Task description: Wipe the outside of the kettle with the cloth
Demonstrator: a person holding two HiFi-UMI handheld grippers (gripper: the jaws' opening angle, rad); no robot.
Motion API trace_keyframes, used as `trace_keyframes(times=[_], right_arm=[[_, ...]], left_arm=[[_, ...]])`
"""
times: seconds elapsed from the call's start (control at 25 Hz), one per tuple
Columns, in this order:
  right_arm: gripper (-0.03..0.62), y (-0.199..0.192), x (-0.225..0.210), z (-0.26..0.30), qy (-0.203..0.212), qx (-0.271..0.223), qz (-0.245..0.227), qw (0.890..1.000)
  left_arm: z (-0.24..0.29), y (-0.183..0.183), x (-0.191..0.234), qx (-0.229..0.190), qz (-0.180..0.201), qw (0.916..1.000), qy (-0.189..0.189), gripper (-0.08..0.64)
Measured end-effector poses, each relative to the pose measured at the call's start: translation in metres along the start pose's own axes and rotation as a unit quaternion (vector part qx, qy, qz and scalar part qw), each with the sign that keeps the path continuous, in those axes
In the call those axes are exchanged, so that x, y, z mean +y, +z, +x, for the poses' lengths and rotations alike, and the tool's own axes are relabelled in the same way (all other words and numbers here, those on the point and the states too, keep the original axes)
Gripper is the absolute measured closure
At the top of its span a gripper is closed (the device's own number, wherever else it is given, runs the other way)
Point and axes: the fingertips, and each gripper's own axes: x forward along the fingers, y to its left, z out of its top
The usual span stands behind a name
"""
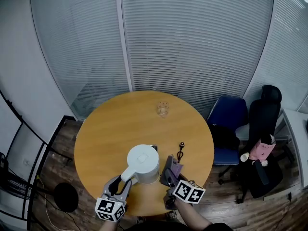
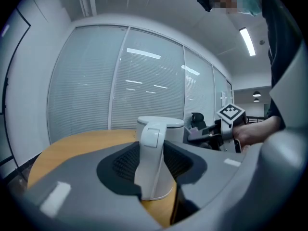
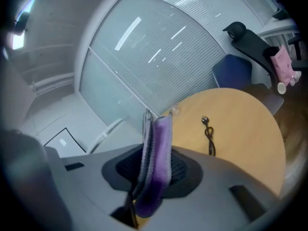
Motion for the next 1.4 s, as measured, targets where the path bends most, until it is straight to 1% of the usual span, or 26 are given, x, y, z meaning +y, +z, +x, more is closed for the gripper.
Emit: trace_keyframes(times=[0.12,0.24,0.36,0.48,0.72,0.88,1.04,1.24,1.4], right_arm=[[0.491,0.027,0.027,-0.004,0.046,-0.013,-0.007,0.999],[0.491,0.042,0.046,-0.006,0.078,-0.019,-0.017,0.997],[0.491,0.049,0.061,-0.005,0.097,-0.012,-0.040,0.994],[0.491,0.045,0.065,-0.003,0.102,0.003,-0.063,0.993],[0.491,0.024,0.052,0.007,0.101,0.050,-0.062,0.992],[0.491,0.002,0.032,0.021,0.094,0.105,-0.075,0.987],[0.491,-0.028,0.000,0.037,0.061,0.159,-0.084,0.982],[0.491,-0.064,-0.034,0.053,0.022,0.201,-0.077,0.976],[0.491,-0.090,-0.050,0.059,0.004,0.229,-0.068,0.971]], left_arm=[[0.001,0.001,0.002,0.002,0.002,0.9998,0.018,0.397],[0.001,0.001,0.003,0.006,0.005,0.9996,0.028,0.396],[0.001,0.001,0.006,0.009,0.010,0.9989,0.044,0.396],[0.000,0.002,0.016,0.014,0.009,0.9975,0.069,0.396],[0.002,0.004,0.026,0.014,0.006,0.9964,0.083,0.400],[0.003,0.004,0.030,0.012,0.002,0.9966,0.082,0.402],[0.004,0.003,0.033,0.015,0.000,0.9963,0.085,0.402],[0.007,0.003,0.040,0.020,0.001,0.9955,0.092,0.408],[0.009,0.003,0.048,0.025,0.005,0.9945,0.102,0.416]])
